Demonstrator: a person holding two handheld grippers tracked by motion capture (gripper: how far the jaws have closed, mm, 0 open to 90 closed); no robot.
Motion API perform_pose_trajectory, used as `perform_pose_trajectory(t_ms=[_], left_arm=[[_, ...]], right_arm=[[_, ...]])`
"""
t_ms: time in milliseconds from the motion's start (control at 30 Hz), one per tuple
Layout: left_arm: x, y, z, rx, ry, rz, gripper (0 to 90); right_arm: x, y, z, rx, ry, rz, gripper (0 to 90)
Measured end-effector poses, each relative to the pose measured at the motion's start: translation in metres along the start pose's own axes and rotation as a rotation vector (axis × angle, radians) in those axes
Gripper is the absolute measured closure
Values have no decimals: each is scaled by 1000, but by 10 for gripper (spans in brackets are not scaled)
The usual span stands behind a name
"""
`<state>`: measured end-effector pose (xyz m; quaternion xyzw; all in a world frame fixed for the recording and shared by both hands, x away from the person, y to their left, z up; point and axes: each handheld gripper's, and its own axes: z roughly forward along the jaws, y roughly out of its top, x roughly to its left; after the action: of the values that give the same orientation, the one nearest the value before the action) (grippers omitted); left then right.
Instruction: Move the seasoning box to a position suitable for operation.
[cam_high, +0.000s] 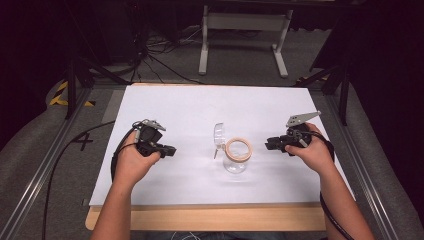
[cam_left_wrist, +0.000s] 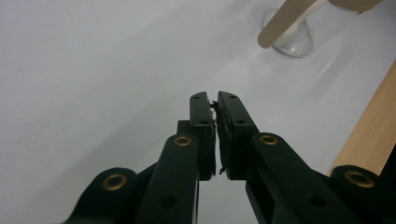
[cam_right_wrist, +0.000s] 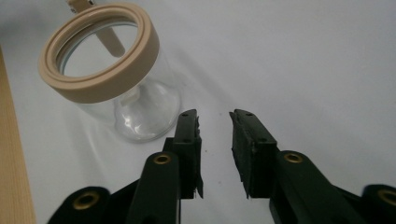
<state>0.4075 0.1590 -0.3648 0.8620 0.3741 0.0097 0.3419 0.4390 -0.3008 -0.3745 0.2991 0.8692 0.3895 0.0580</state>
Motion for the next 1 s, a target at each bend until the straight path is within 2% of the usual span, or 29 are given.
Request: perform_pose_trajectory(t_ms=[100, 233, 367, 400, 533, 567, 700, 867, 1000], left_arm=[[-2, 2, 5, -4, -5, -13, 847], [-6, 5, 9, -9, -11, 2, 823], [-8, 7, 10, -13, -23, -1, 806], [-8, 7, 10, -29, -30, -10, 798], [-6, 6, 7, -72, -29, -11, 802], [-7, 5, 7, -83, -28, -25, 805], [-9, 5, 5, -93, -30, -20, 821], [-12, 6, 8, -85, -35, -7, 819], [-10, 7, 10, -86, -34, -8, 811]], right_arm=[[3, 0, -1, 9, 21, 12, 799], [6, 1, 1, 14, 41, -1, 839], [5, -1, 8, 12, 25, -16, 874], [6, -2, 11, 15, 18, -25, 890], [10, 0, 12, -8, 27, -51, 896], [12, 2, 12, -28, 36, -62, 896], [13, 3, 14, -44, 39, -92, 897], [8, -5, 31, -16, 31, -78, 896], [11, -6, 43, -4, 36, -86, 896]])
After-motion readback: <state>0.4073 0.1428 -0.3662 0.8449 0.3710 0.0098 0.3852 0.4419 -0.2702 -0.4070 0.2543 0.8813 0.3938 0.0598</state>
